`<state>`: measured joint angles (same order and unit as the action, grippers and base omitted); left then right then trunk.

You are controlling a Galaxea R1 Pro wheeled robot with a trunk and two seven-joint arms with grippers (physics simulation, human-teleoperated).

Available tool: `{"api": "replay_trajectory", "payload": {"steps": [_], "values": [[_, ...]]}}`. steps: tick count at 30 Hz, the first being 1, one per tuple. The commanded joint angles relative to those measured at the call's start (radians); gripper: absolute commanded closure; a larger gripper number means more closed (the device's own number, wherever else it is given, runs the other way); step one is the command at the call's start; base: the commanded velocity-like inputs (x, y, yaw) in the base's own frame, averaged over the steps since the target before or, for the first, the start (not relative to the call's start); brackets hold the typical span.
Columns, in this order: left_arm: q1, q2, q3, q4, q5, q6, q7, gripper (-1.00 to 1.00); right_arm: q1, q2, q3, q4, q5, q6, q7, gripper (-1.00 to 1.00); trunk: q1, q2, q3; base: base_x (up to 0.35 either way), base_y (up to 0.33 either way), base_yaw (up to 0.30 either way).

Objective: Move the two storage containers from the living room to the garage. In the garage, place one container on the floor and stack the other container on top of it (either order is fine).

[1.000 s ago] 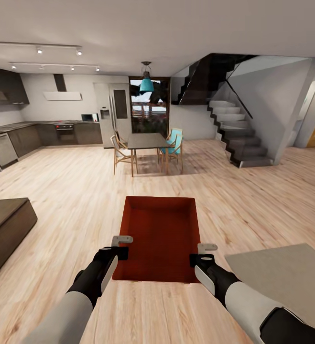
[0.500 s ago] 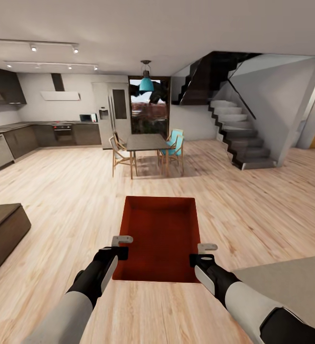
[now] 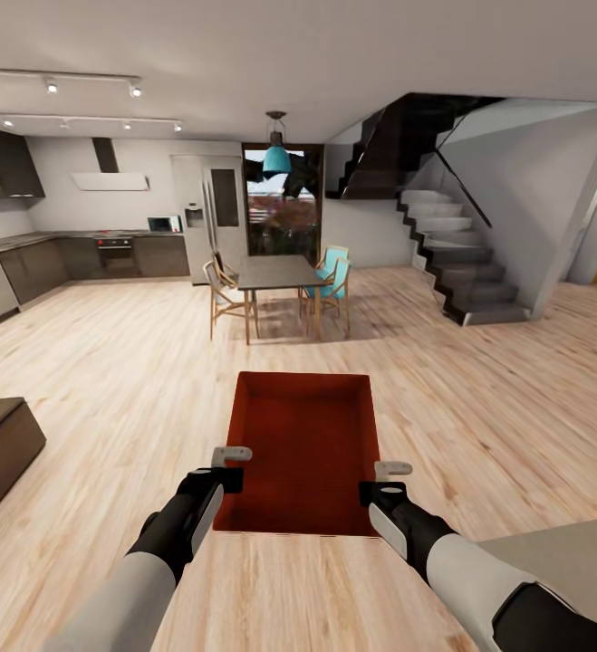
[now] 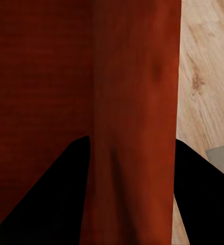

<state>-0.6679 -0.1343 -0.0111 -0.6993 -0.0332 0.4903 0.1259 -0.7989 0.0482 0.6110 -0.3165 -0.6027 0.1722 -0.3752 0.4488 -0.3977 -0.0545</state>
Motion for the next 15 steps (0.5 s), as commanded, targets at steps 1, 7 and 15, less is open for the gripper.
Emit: {"api": "replay_trajectory", "payload": {"steps": [1,7,15], "values": [[-0.001,-0.001,0.020,-0.003,-0.039,0.010,0.020,1.00,0.000,-0.001,-0.005,-0.001,0.019,0.008,-0.012,1.00,0.001,-0.002,-0.002,0.321,0.000,0.000],[-0.001,-0.001,0.021,-0.001,-0.039,0.010,0.020,1.00,0.000,-0.001,-0.005,-0.001,0.018,0.007,-0.012,1.00,0.001,-0.002,-0.002,0.321,0.000,0.000],[-0.001,-0.001,0.022,0.000,-0.036,0.010,0.020,1.00,0.000,-0.001,-0.005,-0.002,0.018,0.006,-0.012,1.00,0.001,-0.002,-0.002,0.322,0.000,0.000]]}}
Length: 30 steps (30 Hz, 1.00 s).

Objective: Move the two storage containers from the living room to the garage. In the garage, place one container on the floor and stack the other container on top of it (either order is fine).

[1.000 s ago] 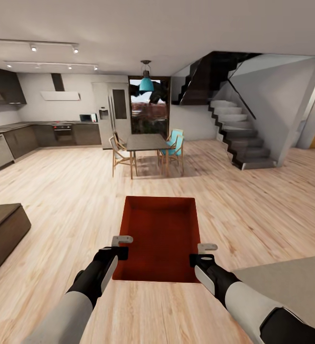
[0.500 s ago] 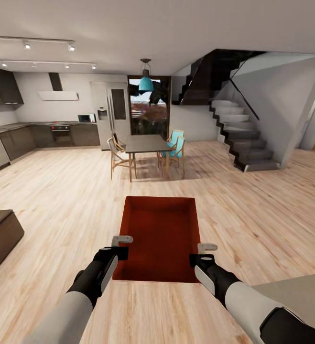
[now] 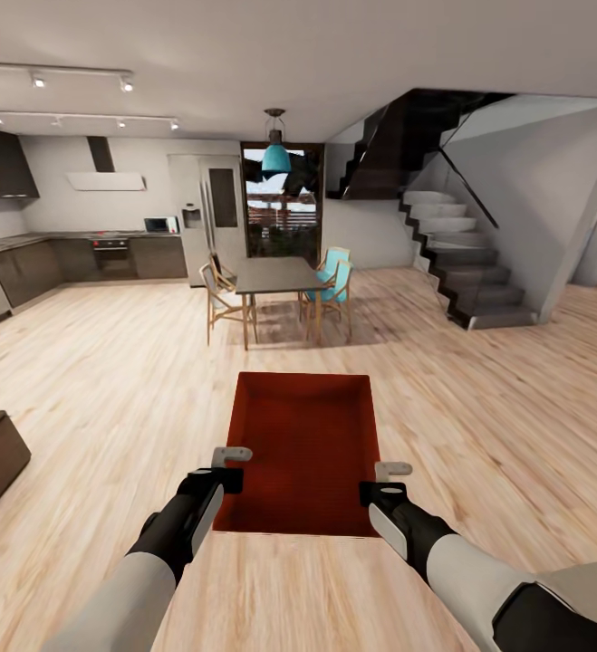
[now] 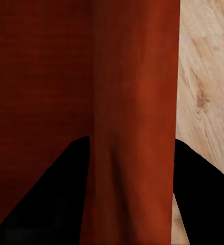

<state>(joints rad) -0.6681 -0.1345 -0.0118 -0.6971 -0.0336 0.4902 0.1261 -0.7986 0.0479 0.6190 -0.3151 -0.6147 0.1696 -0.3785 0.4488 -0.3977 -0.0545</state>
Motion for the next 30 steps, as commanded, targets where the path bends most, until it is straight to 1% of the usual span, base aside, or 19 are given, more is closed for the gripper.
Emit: {"api": "replay_trajectory", "payload": {"steps": [1,16,30], "values": [[-0.001,-0.001,0.023,-0.002,-0.036,0.009,0.020,1.00,-0.001,0.000,-0.013,-0.003,0.030,0.008,-0.009,1.00,0.001,-0.002,-0.002,0.322,0.000,0.000],[-0.001,-0.001,0.023,-0.001,-0.035,0.008,0.020,1.00,-0.001,0.000,-0.013,-0.003,0.030,0.007,-0.011,1.00,0.001,-0.002,-0.002,0.322,0.000,-0.009],[-0.001,-0.001,0.022,-0.001,-0.035,0.008,0.020,1.00,-0.001,0.000,-0.013,-0.003,0.030,0.007,-0.011,1.00,0.001,-0.002,-0.002,0.322,0.000,-0.227]]}}
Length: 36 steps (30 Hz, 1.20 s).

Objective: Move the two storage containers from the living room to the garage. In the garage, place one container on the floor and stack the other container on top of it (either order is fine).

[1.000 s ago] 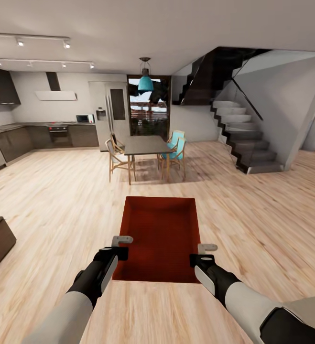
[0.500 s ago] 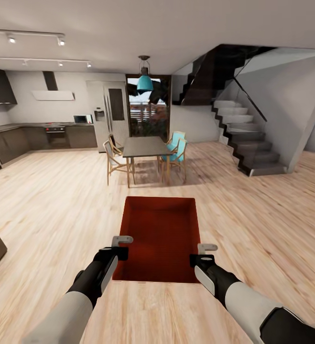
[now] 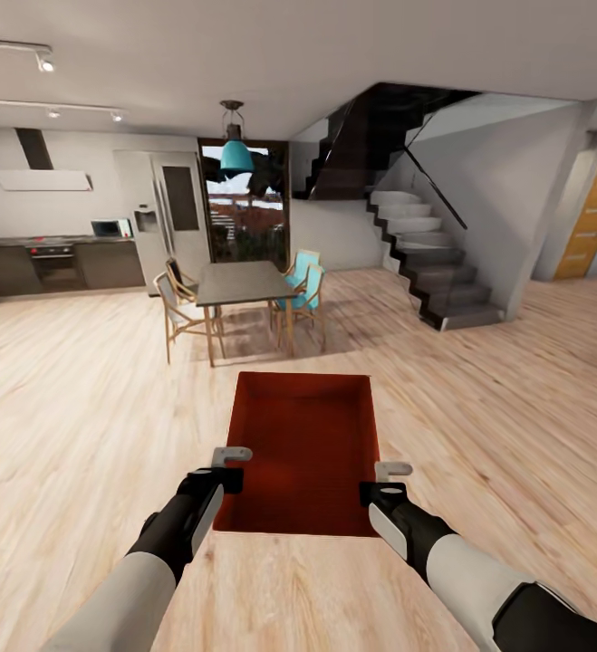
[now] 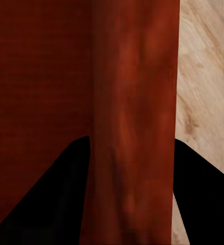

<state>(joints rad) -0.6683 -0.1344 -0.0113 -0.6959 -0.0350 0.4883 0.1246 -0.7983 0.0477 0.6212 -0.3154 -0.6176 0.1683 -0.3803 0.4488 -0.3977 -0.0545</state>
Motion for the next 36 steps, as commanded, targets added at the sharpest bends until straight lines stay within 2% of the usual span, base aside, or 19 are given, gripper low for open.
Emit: {"api": "replay_trajectory", "payload": {"steps": [1,6,25,36], "values": [[-0.001,-0.001,0.022,-0.003,-0.034,0.010,0.021,1.00,-0.001,0.000,-0.015,-0.003,0.033,0.008,-0.009,1.00,0.001,-0.002,-0.002,0.322,0.000,-0.242],[-0.001,-0.001,0.021,-0.003,-0.034,0.010,0.021,1.00,-0.001,0.000,-0.015,-0.003,0.033,0.008,-0.008,1.00,0.001,-0.002,-0.002,0.322,0.000,-0.129],[-0.001,-0.001,0.021,-0.002,-0.034,0.010,0.021,1.00,-0.001,0.000,-0.015,-0.004,0.035,0.008,-0.008,1.00,0.001,-0.002,-0.002,0.322,0.000,-0.004],[-0.001,-0.001,0.020,-0.002,-0.034,0.010,0.021,1.00,-0.001,0.000,-0.015,-0.004,0.033,0.007,-0.009,1.00,0.001,-0.002,-0.002,0.322,0.000,-0.219]]}}
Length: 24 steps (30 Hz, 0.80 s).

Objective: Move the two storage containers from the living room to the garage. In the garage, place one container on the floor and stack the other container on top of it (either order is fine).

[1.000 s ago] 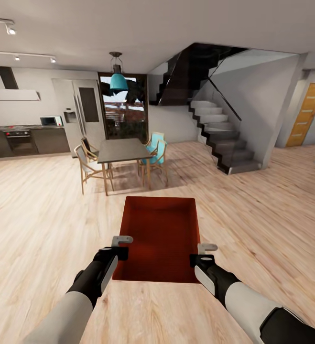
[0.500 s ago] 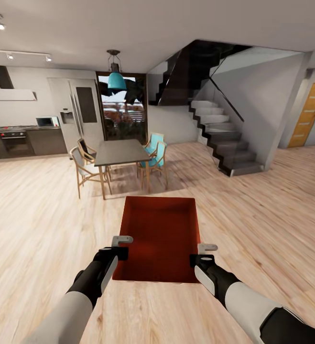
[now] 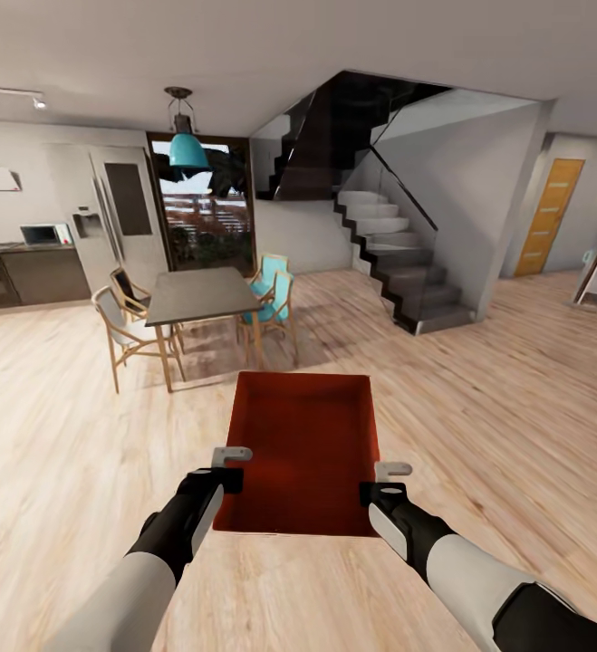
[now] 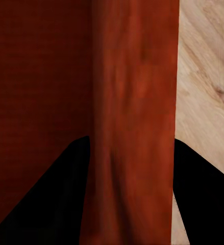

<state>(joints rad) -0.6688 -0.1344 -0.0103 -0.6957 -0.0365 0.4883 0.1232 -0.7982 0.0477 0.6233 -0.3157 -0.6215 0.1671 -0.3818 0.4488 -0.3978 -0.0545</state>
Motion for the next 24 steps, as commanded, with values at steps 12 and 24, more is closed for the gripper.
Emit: {"api": "replay_trajectory", "payload": {"steps": [12,24], "values": [[0.000,-0.001,0.019,-0.002,-0.033,0.010,0.022,1.00,-0.001,0.000,-0.017,-0.003,0.037,0.008,-0.008,1.00,0.001,-0.002,-0.002,0.322,0.000,-0.242],[0.000,-0.001,0.019,-0.003,-0.033,0.010,0.022,1.00,-0.001,0.000,-0.017,-0.003,0.037,0.008,-0.008,1.00,0.001,-0.002,-0.002,0.322,0.000,-0.242]]}}
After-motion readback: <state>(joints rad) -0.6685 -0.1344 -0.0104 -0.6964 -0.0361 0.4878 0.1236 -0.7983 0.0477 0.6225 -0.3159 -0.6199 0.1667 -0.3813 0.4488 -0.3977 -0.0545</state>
